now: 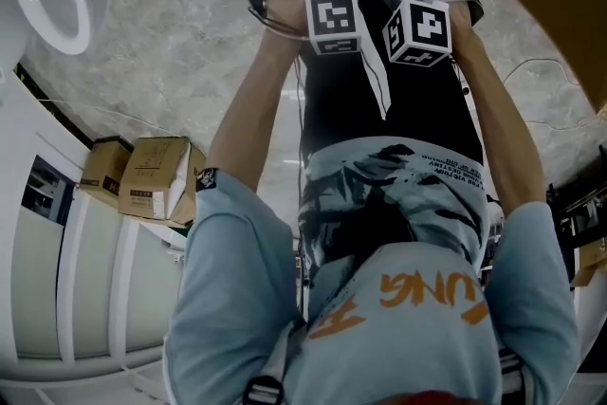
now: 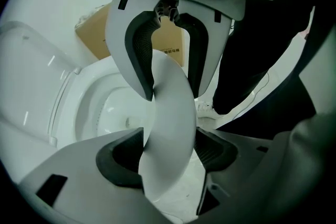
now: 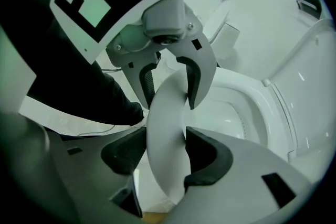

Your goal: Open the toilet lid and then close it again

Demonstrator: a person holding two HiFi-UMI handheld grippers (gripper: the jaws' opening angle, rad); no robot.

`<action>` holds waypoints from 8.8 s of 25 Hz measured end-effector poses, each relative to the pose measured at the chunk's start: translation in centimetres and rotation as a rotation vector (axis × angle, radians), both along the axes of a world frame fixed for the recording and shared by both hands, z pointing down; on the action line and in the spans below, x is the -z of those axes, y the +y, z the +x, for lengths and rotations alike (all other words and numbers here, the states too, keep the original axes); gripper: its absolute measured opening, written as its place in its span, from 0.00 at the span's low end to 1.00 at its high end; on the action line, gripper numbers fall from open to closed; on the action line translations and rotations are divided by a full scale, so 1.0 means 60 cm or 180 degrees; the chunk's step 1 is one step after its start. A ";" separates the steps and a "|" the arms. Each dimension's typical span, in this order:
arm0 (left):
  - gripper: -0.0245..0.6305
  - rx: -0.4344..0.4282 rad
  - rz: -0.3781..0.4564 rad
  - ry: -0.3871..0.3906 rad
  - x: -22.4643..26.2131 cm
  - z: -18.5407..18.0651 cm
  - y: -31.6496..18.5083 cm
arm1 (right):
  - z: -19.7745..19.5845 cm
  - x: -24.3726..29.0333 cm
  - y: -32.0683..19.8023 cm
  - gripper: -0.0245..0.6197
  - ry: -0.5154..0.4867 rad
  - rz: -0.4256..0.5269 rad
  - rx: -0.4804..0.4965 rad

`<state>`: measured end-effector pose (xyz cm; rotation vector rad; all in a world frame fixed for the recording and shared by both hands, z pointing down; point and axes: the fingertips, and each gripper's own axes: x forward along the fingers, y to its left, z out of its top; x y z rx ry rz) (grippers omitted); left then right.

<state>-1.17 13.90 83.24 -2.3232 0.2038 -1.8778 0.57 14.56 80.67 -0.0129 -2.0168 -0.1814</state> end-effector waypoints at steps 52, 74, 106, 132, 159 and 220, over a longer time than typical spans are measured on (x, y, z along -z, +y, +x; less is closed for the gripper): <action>0.38 0.1623 0.1043 0.1136 0.630 -0.009 -0.303 | 0.030 0.617 -0.303 0.31 -0.0955 0.1539 -0.1127; 0.35 0.1932 0.1413 0.1675 0.755 -0.015 -0.595 | 0.034 0.741 -0.589 0.25 -0.1237 0.1876 -0.2045; 0.31 0.1643 0.1566 0.1903 0.753 -0.018 -0.873 | 0.030 0.740 -0.884 0.25 -0.1323 0.1912 -0.2574; 0.11 0.2398 0.1718 0.2599 0.926 -0.076 -0.672 | 0.087 0.907 -0.711 0.08 -0.2353 0.1596 -0.3123; 0.32 0.1052 0.1078 0.1186 0.735 -0.035 -0.806 | 0.043 0.721 -0.846 0.26 -0.0618 0.1506 -0.1829; 0.31 0.0285 0.0157 0.0073 0.288 -0.049 -0.036 | 0.021 0.235 -0.053 0.40 0.0011 0.0428 0.0565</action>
